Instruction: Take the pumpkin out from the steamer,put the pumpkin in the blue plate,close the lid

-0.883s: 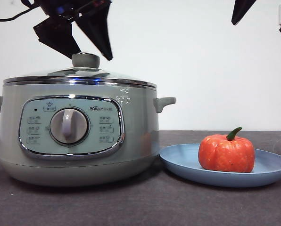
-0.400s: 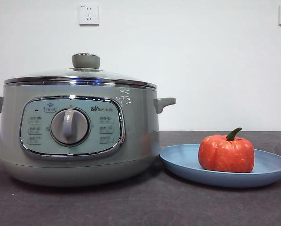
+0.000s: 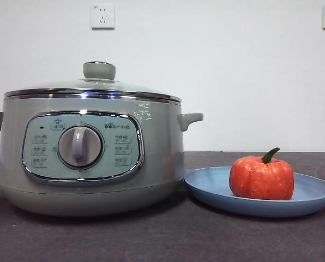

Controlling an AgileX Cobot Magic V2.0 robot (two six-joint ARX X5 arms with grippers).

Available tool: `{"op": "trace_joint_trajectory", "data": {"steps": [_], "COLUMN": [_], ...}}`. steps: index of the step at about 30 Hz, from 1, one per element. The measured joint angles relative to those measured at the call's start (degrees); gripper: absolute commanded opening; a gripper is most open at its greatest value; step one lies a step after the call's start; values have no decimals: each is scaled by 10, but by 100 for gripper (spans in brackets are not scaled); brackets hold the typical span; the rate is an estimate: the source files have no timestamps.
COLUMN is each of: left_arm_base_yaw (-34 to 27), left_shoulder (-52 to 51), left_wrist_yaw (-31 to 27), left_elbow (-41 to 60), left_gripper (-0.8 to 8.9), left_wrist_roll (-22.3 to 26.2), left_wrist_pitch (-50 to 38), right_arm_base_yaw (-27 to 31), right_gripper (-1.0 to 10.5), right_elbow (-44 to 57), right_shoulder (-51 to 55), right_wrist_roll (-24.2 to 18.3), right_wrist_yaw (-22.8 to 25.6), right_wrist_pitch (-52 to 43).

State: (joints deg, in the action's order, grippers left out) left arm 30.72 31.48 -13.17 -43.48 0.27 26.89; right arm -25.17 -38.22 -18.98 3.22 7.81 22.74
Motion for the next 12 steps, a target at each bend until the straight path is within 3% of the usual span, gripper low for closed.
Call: {"op": "trace_joint_trajectory", "data": {"steps": [5, 12], "left_arm_base_yaw": [0, 0], "left_shoulder": [-35, -23], "left_wrist_yaw": [0, 0], "left_elbow": [6, 4], "left_gripper": [-3, -3], "left_wrist_roll": [-36, -45], "left_wrist_pitch": [26, 71], "right_arm_base_yaw": [0, 0], "right_gripper": [-11, -11], "right_elbow": [0, 0], "right_shoulder": [1, -3], "right_wrist_roll": [0, 0], "right_wrist_yaw": [63, 103], "right_wrist_pitch": [6, 12]}}
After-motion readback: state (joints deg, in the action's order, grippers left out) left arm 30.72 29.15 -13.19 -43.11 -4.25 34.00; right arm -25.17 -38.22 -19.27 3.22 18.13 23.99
